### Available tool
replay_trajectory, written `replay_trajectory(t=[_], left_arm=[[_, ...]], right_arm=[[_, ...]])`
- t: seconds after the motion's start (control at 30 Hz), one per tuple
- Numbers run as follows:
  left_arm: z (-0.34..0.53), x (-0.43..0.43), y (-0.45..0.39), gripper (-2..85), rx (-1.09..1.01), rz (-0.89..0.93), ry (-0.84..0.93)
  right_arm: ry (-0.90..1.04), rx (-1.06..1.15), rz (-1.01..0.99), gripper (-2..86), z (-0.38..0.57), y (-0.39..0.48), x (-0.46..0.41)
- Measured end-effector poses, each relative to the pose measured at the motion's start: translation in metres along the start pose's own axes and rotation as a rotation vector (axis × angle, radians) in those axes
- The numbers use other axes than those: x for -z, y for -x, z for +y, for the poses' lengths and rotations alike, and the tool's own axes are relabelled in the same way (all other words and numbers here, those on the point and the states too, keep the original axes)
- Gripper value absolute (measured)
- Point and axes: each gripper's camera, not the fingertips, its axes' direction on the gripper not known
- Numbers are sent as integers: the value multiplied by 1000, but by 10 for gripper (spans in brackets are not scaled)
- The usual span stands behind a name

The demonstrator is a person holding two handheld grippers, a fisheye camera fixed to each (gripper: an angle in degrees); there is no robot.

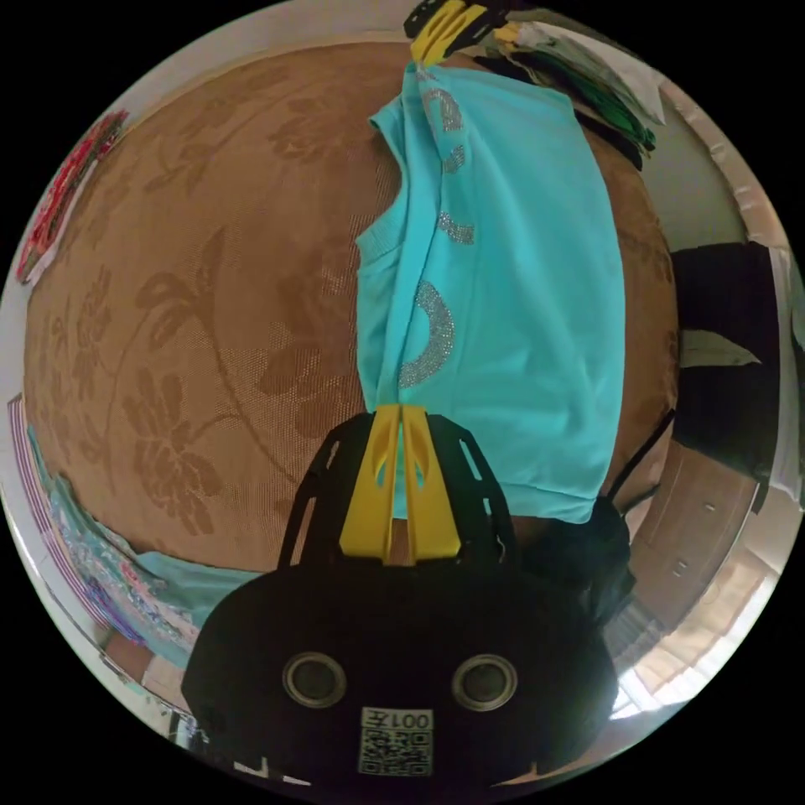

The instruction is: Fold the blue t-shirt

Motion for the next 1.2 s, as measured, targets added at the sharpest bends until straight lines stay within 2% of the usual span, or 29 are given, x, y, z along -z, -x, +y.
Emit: replay_trajectory(t=[0.27, 0.37, 0.5, 0.57, 0.67, 0.73, 0.87, 1.0, 1.07, 1.13, 1.2], left_arm=[[73, 32, -9, -9, 323, 34, -233], [79, 20, -18, -9, 382, 23, -223], [70, -4, -30, -10, 385, 9, -154], [72, -5, -39, -10, 401, 10, -151], [96, 5, -52, -10, 506, -5, -205], [116, 14, -62, -11, 611, -19, -222], [151, 35, -117, -2, 761, 72, -357], [151, 19, -181, 26, 829, 185, -331], [146, 1, -214, 49, 867, 278, -355], [141, -9, -233, 55, 875, 280, -398], [130, -22, -247, 41, 858, 216, -351]], right_arm=[[0, -57, 48, 8, 3, 5, -13], [29, -110, 63, 6, 3, 5, -30], [168, -219, 179, 4, 16, -2, -63], [159, -302, 188, 5, 31, -6, -58], [77, -391, 134, 9, 61, 1, -30], [92, -415, 131, 14, 77, 14, -19], [165, -514, 58, 47, 116, 63, -7], [248, -650, -86, 86, 159, 109, -21], [213, -662, -143, 86, 176, 122, -29], [150, -677, -172, 84, 191, 125, -36], [115, -729, -272, 78, 208, 118, -49]])
